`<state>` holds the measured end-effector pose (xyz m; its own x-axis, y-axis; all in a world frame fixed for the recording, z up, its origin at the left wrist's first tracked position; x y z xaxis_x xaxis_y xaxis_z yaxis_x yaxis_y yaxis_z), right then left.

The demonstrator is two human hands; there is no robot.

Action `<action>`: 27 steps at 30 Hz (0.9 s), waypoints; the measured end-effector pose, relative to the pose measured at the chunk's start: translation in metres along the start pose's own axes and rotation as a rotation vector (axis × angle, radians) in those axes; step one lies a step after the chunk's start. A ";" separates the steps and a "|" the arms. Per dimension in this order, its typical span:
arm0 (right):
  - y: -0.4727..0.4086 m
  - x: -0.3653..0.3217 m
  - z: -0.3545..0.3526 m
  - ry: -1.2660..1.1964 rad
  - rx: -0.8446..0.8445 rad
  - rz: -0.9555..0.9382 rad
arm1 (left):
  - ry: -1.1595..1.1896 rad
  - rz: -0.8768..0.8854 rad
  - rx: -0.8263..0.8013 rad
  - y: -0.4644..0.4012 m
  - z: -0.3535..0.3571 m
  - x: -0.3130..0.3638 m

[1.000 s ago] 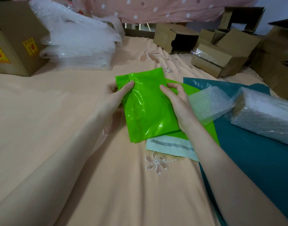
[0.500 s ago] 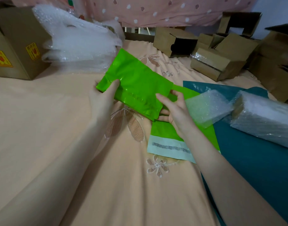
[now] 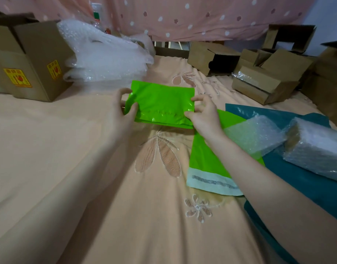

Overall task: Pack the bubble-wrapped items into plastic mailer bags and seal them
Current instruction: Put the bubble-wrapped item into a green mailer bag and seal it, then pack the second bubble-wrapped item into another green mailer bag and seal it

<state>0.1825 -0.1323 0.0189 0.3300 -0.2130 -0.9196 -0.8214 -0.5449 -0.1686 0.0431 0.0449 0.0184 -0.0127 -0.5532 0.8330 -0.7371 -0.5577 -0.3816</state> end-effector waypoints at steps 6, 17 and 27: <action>-0.013 0.009 0.034 0.397 -0.046 0.025 | -0.391 -0.113 -0.068 -0.018 -0.009 -0.030; -0.013 0.005 0.090 0.920 -0.358 -0.165 | -0.836 0.052 -0.440 -0.013 0.060 -0.015; 0.004 -0.013 0.056 0.759 -0.273 -0.169 | -0.738 0.119 -0.377 -0.006 0.053 0.019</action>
<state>0.1488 -0.0859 0.0101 0.7441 -0.5471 -0.3834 -0.6226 -0.7760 -0.1009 0.0828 0.0050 0.0149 0.2444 -0.9315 0.2696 -0.9371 -0.2983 -0.1812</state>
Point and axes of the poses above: each hand's wrist, its own y-axis away from the middle knuckle, its own z-axis out of the palm, x = y × z, the point moved 7 cm from there along -y, towards the middle knuckle, and after that the axes turned 11 degrees about -x, right-handed, at the moved point
